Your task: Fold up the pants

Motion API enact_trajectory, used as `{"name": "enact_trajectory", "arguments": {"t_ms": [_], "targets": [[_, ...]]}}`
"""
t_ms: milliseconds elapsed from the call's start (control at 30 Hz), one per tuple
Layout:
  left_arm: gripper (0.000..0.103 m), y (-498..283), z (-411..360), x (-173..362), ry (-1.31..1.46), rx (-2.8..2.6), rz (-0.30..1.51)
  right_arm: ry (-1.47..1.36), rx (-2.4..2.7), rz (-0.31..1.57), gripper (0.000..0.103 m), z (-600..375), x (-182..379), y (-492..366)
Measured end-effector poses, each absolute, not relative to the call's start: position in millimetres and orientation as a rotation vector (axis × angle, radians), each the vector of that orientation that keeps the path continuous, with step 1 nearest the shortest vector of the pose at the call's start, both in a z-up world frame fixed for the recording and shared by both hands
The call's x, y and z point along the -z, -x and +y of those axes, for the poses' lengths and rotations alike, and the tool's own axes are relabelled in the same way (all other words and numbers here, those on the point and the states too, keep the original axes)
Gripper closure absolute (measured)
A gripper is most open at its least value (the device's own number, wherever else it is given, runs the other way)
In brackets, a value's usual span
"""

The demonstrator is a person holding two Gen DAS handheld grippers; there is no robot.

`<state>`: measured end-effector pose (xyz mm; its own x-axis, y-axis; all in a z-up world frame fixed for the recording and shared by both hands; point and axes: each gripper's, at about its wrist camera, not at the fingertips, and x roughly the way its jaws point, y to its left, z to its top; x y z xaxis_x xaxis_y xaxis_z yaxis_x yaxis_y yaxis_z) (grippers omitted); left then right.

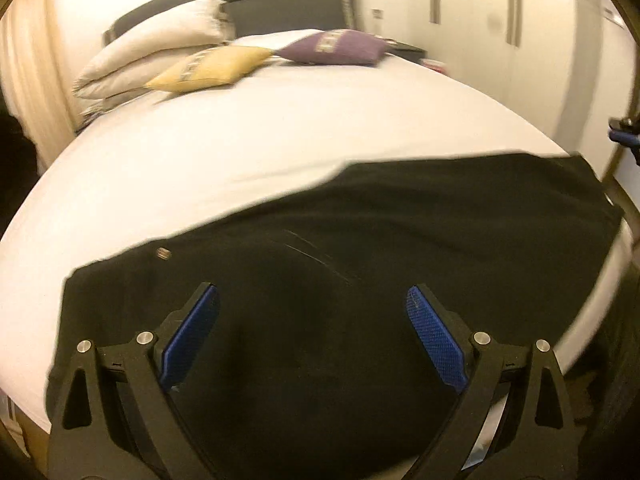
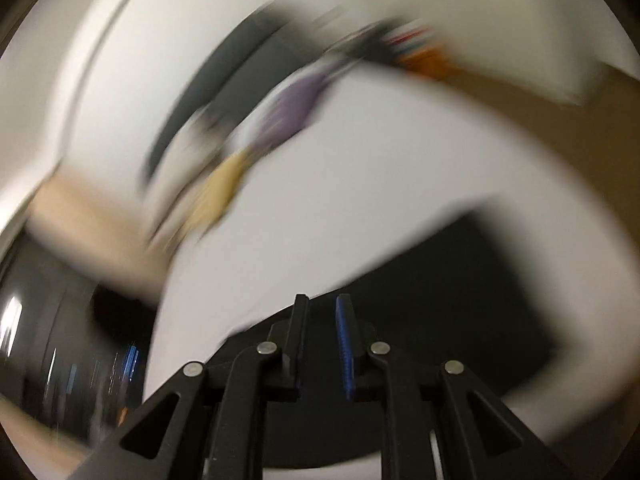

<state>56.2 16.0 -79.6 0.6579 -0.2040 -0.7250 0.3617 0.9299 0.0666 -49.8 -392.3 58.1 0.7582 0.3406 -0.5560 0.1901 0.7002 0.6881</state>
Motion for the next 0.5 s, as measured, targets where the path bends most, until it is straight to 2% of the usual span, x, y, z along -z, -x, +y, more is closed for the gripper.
{"name": "enact_trajectory", "arguments": {"t_ms": [33,67,167,333,400,433,500], "targets": [[0.007,-63,21,79,-0.207,0.310,0.795,-0.773,-0.196,0.767,0.077,-359,-57,22],[0.007,-69,27,82,-0.206,0.294,0.810,-0.740,-0.307,0.818,0.075,-322,-54,-7],[0.007,-77,51,94,-0.193,0.245,0.861,-0.672,-0.536,0.947,0.075,-223,-28,-82],[0.006,-71,88,121,-0.118,0.229,0.920,-0.654,-0.612,1.138,0.075,-138,39,-158],[0.005,-65,96,125,-0.108,0.240,0.898,-0.651,-0.541,1.194,0.088,-136,68,-180],[0.005,-64,99,126,-0.114,0.244,0.891,-0.664,-0.507,1.187,0.103,-142,77,-186],[0.005,-63,102,125,-0.108,0.251,0.886,-0.769,-0.411,1.151,0.103,-169,88,-193]]}}
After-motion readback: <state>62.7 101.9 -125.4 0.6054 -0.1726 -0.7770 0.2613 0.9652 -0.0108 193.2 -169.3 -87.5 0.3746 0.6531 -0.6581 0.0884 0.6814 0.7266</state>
